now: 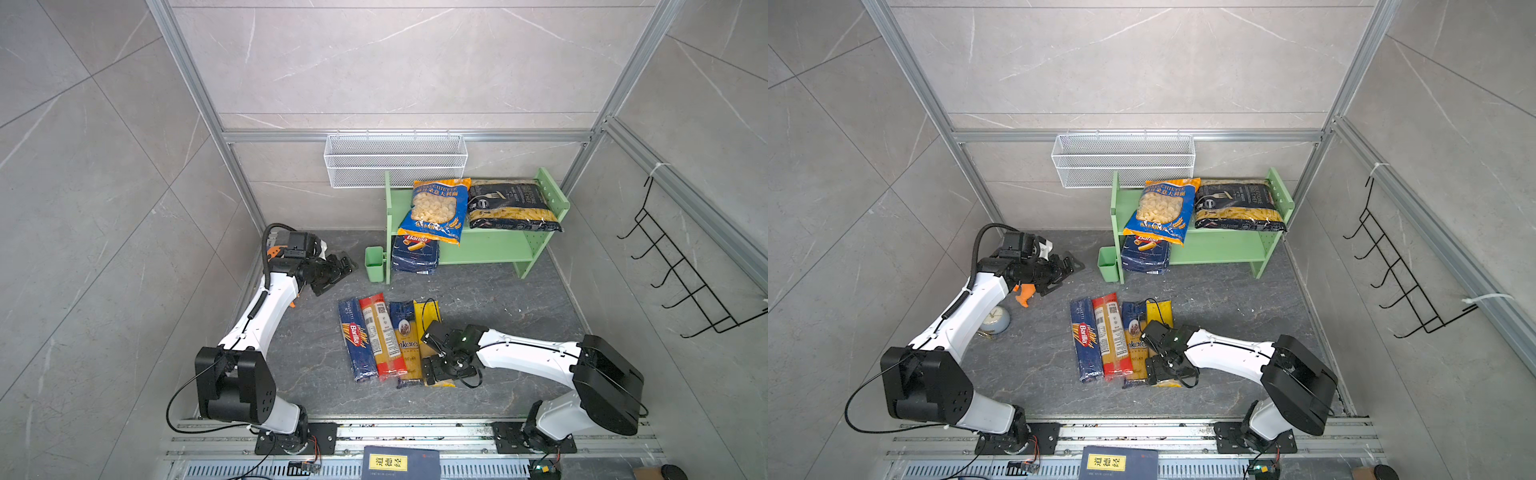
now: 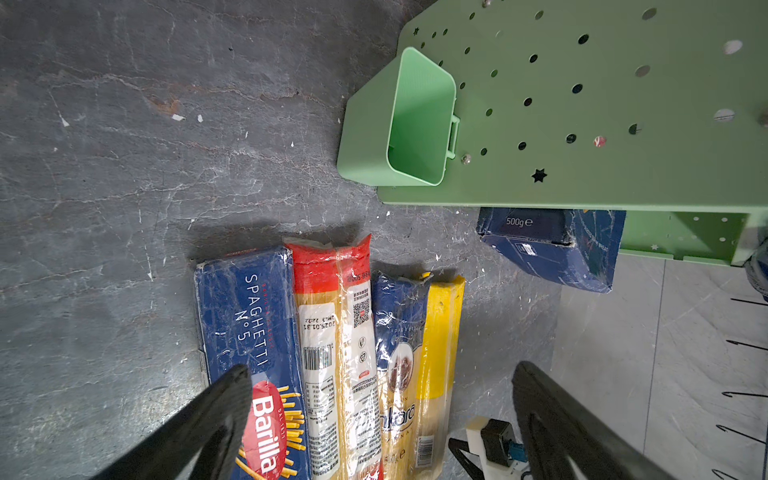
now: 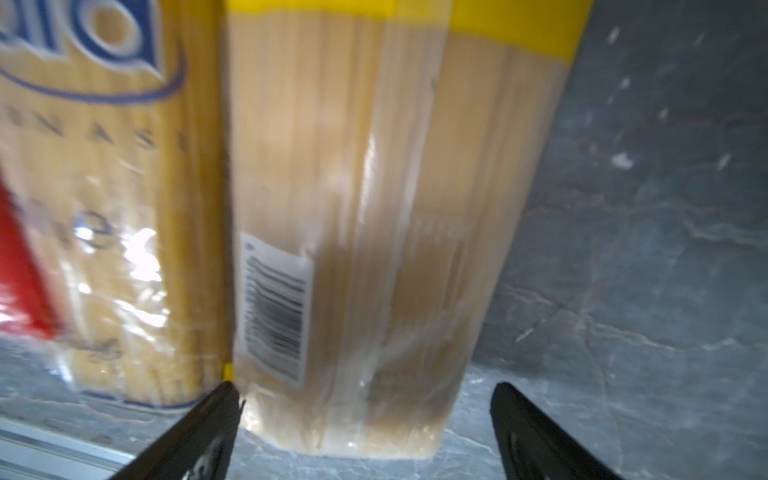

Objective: Place and organize the pasta boxes and bags onto the shelf
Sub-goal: 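Grasp the yellow-topped spaghetti packet with the right gripper and lift it upright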

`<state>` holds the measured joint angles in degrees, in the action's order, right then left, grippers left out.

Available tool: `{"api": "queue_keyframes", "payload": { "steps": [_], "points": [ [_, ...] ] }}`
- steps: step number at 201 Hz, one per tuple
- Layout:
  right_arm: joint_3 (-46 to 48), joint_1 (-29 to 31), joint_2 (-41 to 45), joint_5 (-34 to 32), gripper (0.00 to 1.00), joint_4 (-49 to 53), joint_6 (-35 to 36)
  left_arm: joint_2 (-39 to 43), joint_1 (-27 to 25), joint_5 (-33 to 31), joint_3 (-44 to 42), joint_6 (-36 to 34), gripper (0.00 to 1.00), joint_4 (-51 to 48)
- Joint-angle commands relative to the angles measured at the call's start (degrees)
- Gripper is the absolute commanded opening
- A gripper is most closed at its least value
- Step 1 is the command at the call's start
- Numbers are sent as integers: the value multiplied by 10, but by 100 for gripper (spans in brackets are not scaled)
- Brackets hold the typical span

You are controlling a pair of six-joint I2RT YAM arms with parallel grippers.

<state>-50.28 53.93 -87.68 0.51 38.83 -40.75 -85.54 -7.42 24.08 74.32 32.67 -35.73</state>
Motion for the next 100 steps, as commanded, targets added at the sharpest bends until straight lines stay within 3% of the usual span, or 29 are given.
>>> {"api": "queue_keyframes", "payload": {
  "steps": [1, 71, 80, 100],
  "points": [
    [-27, 1, -43, -18, 96, -9, 0, 6, 0, 3, 16, -20, 99, -2],
    [-5, 1, -119, -17, 90, -17, -39, -3, 8, 6, 29, -38, 100, -10],
    [6, 1, -120, -18, 82, -14, -43, -6, 9, 10, 31, -38, 99, -8],
    [26, 1, -110, -19, 48, -9, -55, -17, 9, 16, 34, -35, 99, 2]
  ]
}}
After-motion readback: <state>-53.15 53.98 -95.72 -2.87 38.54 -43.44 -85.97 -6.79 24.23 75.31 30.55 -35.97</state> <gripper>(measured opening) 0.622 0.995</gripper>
